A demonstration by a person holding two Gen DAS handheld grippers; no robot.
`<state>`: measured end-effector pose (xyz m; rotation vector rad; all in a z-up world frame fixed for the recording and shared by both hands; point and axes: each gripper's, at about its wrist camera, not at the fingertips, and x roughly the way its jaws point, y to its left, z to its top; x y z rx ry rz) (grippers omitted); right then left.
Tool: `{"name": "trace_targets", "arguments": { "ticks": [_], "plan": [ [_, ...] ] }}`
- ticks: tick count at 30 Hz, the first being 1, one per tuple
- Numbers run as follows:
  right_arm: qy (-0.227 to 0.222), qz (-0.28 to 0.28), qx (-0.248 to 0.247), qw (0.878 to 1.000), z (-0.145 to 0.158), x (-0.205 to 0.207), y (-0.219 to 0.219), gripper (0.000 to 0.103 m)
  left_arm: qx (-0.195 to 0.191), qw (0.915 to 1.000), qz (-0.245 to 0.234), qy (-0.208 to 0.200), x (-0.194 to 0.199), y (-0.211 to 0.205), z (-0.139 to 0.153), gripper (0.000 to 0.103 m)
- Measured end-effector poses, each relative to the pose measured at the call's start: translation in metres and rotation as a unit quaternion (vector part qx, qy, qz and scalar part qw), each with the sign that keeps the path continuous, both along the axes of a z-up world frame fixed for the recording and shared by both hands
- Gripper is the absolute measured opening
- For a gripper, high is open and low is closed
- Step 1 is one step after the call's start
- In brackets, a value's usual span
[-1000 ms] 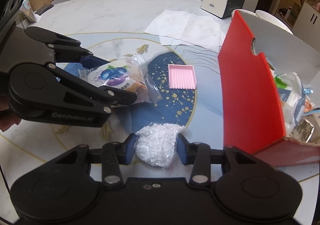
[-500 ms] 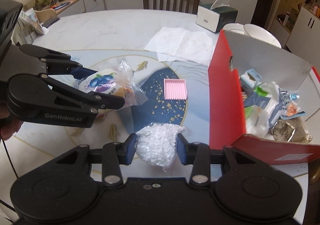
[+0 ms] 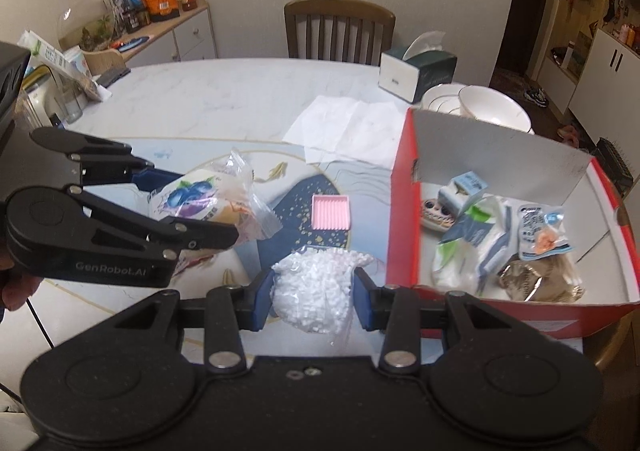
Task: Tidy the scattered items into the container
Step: 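Carry the bread bag and white granule bag over the red box with both tools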
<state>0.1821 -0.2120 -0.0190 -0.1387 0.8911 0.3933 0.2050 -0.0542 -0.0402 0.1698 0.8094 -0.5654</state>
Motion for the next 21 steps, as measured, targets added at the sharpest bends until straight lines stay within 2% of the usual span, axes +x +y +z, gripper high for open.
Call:
{"name": "trace_targets", "arguments": {
  "ticks": [10, 21],
  "plan": [
    [-0.019, -0.001, 0.014, 1.0, 0.021, -0.001, -0.04, 0.039, -0.011, 0.9999, 0.007, -0.01, -0.017, -0.026, 0.023, 0.052],
    [-0.03, -0.005, 0.018, 0.999, 0.026, 0.009, -0.092, 0.038, -0.015, 0.9997, 0.006, -0.019, -0.021, -0.073, 0.035, 0.052]
  ]
}}
